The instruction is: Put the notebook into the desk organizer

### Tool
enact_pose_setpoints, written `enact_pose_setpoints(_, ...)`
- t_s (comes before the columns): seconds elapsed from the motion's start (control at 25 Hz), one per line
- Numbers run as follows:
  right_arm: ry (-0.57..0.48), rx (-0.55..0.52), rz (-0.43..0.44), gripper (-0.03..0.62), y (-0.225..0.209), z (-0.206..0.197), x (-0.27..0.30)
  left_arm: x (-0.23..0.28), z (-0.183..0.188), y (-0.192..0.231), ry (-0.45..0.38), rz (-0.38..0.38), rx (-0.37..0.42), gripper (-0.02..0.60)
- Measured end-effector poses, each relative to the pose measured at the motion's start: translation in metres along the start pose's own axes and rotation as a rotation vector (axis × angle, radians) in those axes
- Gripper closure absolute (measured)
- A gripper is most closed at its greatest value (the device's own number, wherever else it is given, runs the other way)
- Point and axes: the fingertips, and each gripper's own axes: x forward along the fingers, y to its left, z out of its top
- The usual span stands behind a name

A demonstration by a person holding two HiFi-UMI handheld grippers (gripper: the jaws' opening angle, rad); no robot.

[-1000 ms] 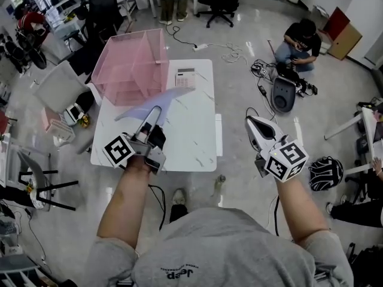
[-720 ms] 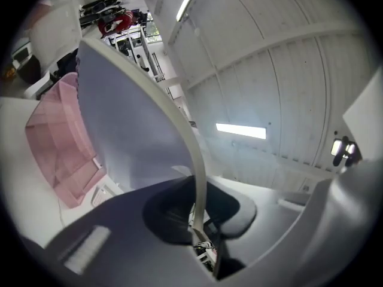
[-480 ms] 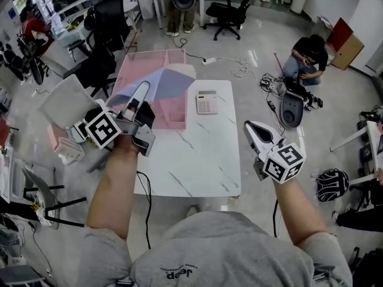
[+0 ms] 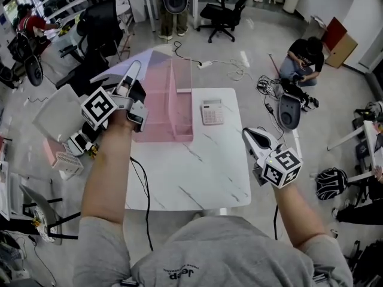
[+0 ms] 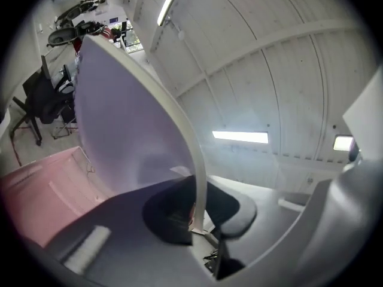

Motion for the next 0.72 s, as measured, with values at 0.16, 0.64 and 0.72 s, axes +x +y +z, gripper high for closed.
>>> enact_pose_setpoints(0.16,0.020,-0.006,-0.028,0.592,-0.001,-0.006,0.005,0.022,0.011,0.031,-0.019,-0.014,0.030,0.492)
enact_pose_setpoints(0.64,0.050,-0.008,-0.027,0.592,0.007,-0.015,0.013,-0.039,-0.119,0.143,0.104,0.286,-0.178,0.492)
enact_pose_setpoints(0.72,0.050,-0.009,-0.019,0.592,0.010,-0.015,0.014,-0.055,-0.147,0.162,0.137,0.363,-0.254,0.491)
